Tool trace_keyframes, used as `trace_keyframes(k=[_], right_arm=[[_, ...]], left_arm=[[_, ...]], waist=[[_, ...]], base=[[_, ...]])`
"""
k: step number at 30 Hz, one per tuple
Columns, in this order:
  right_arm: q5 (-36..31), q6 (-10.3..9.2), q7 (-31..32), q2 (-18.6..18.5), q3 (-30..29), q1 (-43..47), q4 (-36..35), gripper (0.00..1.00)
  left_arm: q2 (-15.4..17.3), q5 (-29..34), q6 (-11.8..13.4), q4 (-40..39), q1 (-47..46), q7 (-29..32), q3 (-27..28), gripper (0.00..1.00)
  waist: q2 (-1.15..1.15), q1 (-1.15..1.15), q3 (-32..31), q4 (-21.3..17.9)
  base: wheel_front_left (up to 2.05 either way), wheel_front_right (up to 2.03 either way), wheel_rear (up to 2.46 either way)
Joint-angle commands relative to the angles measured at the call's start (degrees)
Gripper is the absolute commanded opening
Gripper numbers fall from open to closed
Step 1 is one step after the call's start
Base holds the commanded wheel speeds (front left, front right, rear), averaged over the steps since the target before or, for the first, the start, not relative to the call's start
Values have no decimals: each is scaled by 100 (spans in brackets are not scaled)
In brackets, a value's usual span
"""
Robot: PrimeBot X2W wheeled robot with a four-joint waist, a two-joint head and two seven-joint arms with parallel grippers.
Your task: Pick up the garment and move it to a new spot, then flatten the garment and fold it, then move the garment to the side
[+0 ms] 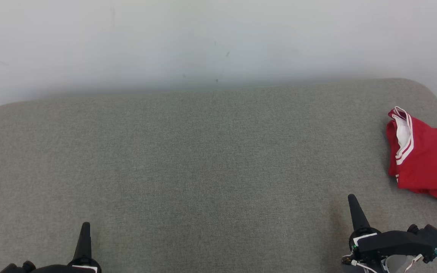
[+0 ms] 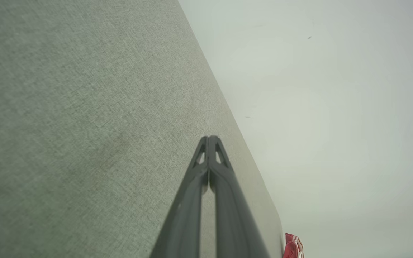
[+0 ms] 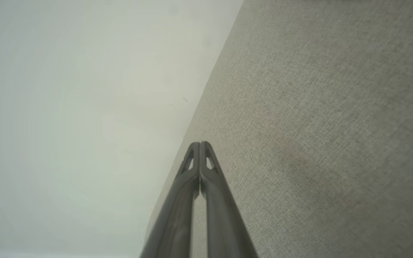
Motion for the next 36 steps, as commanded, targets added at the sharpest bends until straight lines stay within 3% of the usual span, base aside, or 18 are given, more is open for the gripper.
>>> trace_keyframes(k=[1,36], right_arm=[[152,-8,22,-3,-15,24,-80,0],[1996,-11,463,-5,-163,129,-418,0]], left_arm=[[25,-138,-26,-71,-123,24,15,0],[31,-1866,-119,-145,-223,464,103,0]], waist=[[0,0,-4,2],[0,0,-135,66]], base=[[0,0,0],[0,0,0]])
